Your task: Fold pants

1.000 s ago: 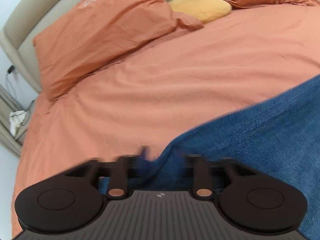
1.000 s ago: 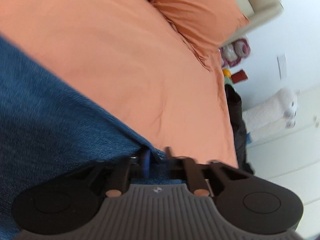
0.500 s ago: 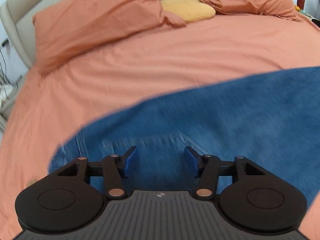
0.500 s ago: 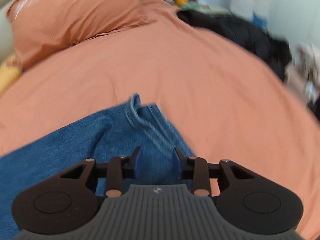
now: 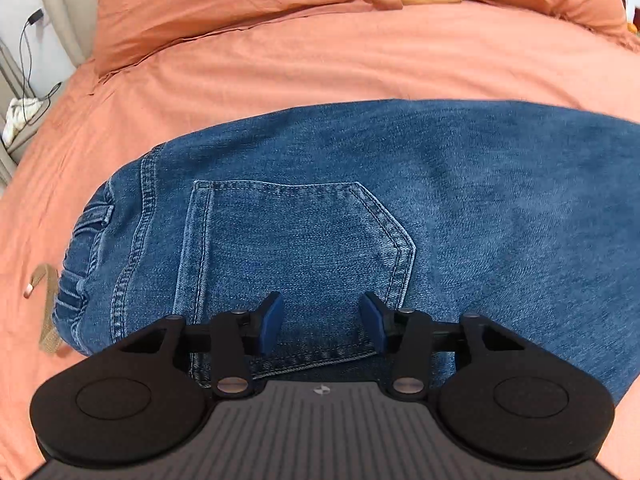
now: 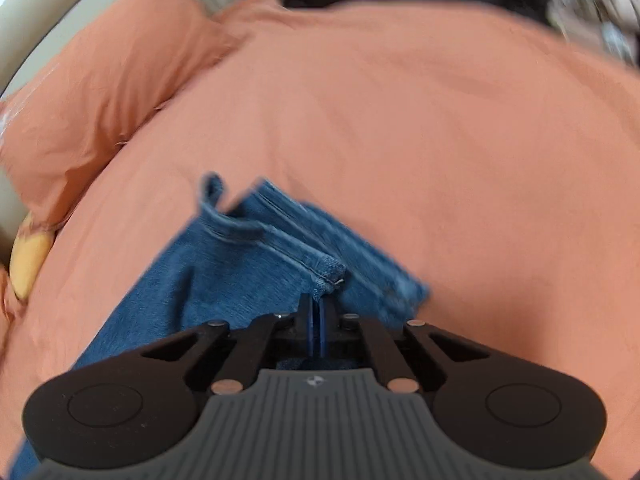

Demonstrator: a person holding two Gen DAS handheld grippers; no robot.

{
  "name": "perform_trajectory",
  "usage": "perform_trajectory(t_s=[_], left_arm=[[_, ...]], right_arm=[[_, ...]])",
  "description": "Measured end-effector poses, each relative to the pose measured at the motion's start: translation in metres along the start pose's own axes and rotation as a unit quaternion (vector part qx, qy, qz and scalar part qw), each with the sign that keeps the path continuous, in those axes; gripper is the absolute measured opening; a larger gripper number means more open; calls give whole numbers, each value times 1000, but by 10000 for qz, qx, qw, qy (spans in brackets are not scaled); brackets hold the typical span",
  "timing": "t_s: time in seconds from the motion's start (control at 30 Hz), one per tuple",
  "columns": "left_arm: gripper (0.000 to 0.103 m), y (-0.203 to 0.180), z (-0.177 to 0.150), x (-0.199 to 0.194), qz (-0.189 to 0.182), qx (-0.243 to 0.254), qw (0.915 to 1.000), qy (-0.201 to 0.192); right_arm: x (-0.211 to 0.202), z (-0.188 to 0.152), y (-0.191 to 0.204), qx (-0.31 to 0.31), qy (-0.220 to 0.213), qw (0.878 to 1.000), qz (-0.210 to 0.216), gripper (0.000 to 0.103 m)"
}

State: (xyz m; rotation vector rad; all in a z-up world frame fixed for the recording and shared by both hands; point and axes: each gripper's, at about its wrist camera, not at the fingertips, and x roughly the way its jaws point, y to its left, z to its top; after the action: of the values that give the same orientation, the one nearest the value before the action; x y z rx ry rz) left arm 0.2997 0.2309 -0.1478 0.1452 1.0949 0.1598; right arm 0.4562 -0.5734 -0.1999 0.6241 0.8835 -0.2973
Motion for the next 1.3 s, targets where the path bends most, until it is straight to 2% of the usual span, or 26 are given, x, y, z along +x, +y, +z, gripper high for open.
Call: perform_trajectory(t_s=[0.13,0.23,0.33,0.47,0.63,0.83,0.9,0.93,0.97,1.03,1.17,1.23,1.3], left_arm=[[54,-4,1,6,40,130,9999,20],[54,-2,-1,9,2,100,9999,-46],[54,0,-1,12,-5,33,10000,-69],[54,-2,-4,9,87,268,9996,-56],[55,-3,-4,10,38,356,9994,-41],[55,0,-5,-3,55,498,9987,-138],[55,4,-11,-18,-21,544,9981,-291],[55,5,-15,-27,-90,571,9976,-369],[55,7,-19,-35,-190,602,9970,-437],[55,11,-30,-53,-399,661,9955,-554],[55,5,-56,-82,-939,985,9880,-731],[55,0,-72,-91,-1118,1202,9834,-771],[55,-7,-87,-96,-1181,1367,9803,-795]], right_arm=[[-57,29,27,-522,-587,9958,469,0],[-86,34,34,-1005,-967,9892,442,0],[-63,16,15,-1220,-593,9907,-46,0],[-25,-11,-19,-800,-252,9962,-246,0],[-2,-17,-23,-806,-75,9956,-474,0],[6,-25,0,-1433,85,9841,-1041,0],[-3,-28,13,-1721,21,9777,-1205,9],[-10,-33,20,-1843,22,9752,-1223,17],[-18,-38,25,-1935,49,9740,-1176,21],[-35,-52,40,-2076,90,9738,-926,21],[-67,-91,81,-2225,368,9742,-115,25],[-79,-115,113,-2440,555,9678,283,28],[-93,-144,148,-2735,770,9564,672,28]])
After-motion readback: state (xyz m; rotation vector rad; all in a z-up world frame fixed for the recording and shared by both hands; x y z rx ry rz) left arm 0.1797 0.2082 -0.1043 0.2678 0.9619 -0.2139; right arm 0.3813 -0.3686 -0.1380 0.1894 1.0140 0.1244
